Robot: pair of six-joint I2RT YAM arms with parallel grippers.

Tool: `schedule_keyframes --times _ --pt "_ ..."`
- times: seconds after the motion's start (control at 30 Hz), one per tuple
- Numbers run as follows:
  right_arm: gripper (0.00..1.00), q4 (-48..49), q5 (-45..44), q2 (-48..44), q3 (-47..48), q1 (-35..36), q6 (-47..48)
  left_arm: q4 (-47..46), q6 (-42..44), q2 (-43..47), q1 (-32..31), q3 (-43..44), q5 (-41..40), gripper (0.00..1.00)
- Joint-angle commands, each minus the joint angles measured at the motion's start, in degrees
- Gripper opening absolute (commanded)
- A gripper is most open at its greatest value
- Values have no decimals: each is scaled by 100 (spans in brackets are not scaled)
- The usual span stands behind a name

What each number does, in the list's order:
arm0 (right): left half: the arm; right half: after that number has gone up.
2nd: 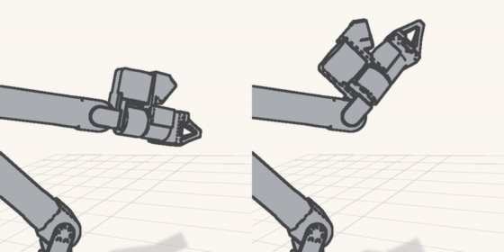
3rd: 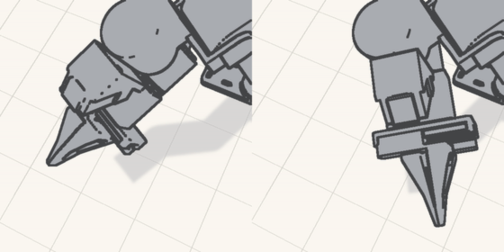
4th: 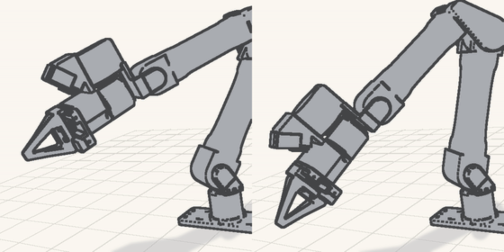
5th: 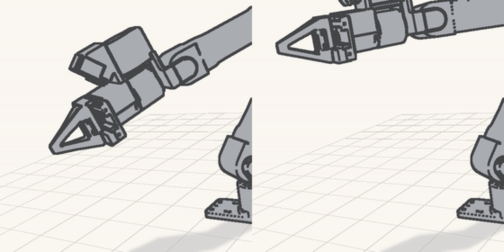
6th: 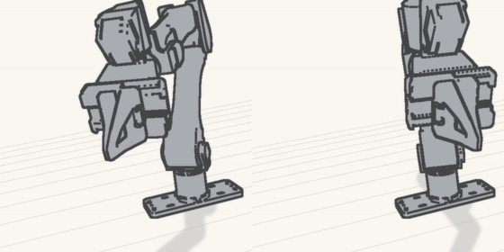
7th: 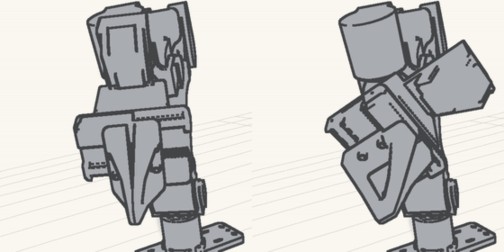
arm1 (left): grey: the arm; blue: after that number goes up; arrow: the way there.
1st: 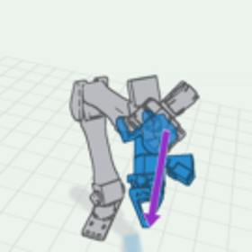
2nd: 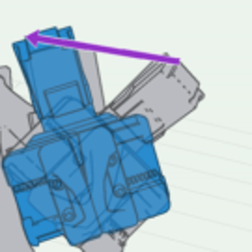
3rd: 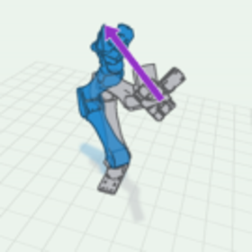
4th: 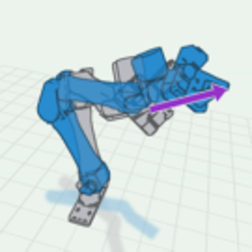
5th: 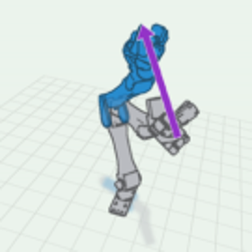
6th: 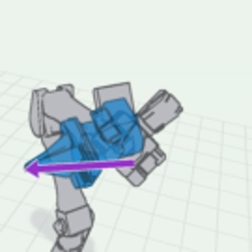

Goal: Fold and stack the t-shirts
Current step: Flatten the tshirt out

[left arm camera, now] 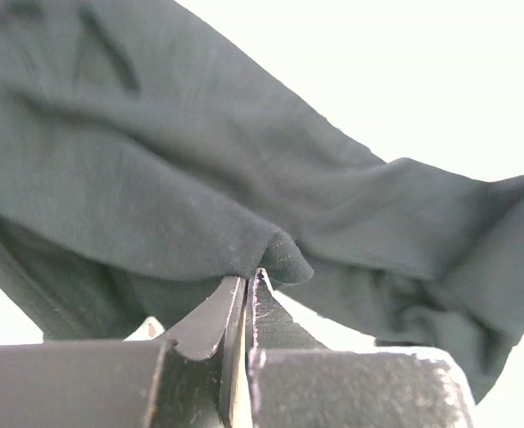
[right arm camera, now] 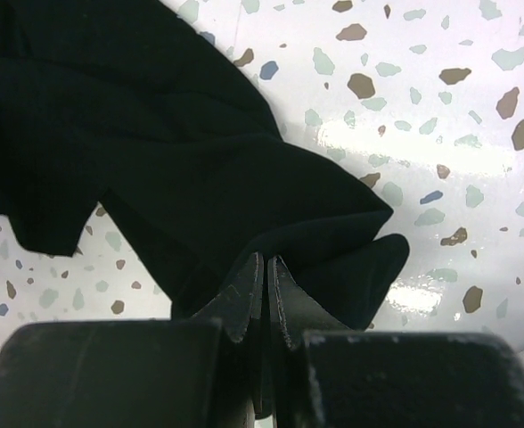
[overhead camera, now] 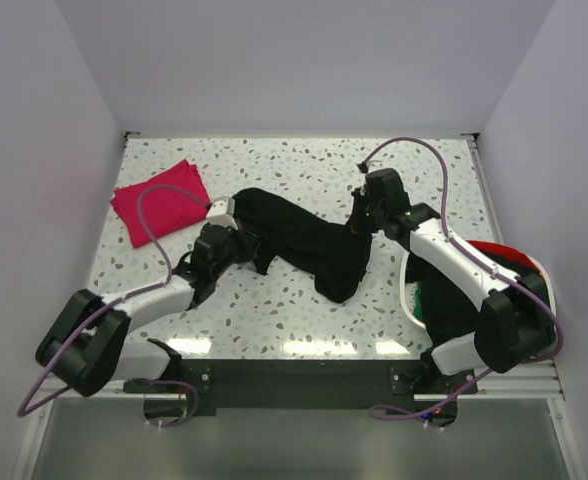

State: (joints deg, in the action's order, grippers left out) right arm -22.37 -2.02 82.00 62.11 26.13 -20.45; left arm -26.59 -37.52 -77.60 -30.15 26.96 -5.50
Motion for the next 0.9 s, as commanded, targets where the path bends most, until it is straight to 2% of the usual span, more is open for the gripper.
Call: schedule_keyframes --times 0.0,0.3,0.53,0.77,0.87 --pt "0 84 140 -254 -14 24 85 469 253 903 -17 -103 -363 0" --pt "0 -197 167 -1167 -251 375 -135 1972 702 2600 237 -130 -1532 0" --pt "0 -891 35 -2624 -348 533 -267 2509 878 3645 677 -42 -1524 0" --pt "0 -1243 615 -3374 -489 542 -363 3089 1246 3771 1106 431 -2780 0" --pt "0 -1383 353 -3313 -673 551 -363 3291 1379 3507 1493 791 -3430 0"
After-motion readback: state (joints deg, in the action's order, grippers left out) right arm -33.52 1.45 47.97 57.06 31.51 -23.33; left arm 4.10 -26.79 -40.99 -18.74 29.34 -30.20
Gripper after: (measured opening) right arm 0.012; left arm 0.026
